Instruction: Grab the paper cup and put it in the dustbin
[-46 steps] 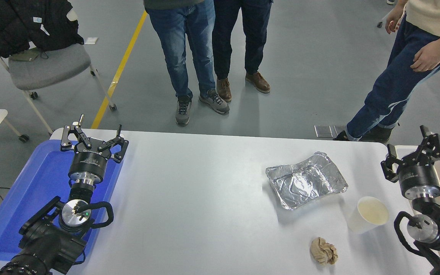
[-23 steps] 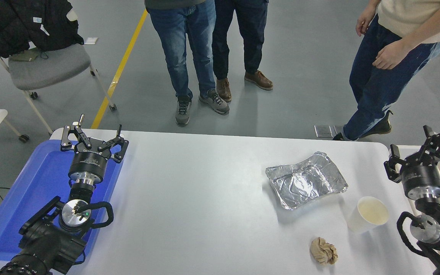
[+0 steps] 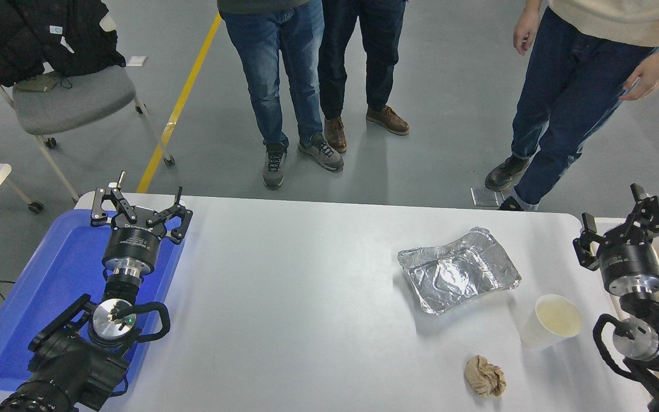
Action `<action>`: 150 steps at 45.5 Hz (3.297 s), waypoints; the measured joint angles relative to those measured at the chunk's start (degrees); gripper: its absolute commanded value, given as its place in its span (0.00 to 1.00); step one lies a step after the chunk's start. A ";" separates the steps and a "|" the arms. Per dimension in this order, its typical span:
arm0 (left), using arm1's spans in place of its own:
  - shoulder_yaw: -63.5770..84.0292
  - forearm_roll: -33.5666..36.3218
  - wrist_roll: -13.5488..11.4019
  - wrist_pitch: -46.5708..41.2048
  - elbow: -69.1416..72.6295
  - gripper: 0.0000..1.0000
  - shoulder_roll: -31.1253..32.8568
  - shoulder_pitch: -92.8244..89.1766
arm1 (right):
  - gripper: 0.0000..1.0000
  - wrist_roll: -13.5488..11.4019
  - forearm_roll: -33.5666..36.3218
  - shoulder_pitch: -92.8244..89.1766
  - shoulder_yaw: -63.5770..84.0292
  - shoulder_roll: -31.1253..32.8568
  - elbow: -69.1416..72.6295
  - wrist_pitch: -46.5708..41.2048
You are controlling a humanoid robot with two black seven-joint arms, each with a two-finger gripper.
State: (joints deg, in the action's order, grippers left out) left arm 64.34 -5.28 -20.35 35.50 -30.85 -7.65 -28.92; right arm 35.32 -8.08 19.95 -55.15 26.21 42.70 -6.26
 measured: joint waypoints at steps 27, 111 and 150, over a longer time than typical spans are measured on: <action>0.00 0.08 0.06 0.00 -0.08 1.00 0.00 0.00 | 1.00 -0.13 0.54 -1.00 4.97 7.13 2.82 0.95; -0.04 0.10 0.17 0.01 -0.08 1.00 0.00 -0.09 | 1.00 -0.70 -5.22 48.15 102.25 39.64 21.17 -3.37; -0.07 0.06 0.11 0.01 -0.08 1.00 -0.01 -0.04 | 1.00 -4.68 -18.95 100.14 156.90 12.97 23.32 -33.75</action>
State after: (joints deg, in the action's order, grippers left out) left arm 64.27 -5.22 -20.24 35.51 -30.93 -7.65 -28.96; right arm 30.64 -27.03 120.08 101.75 39.17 66.02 -40.01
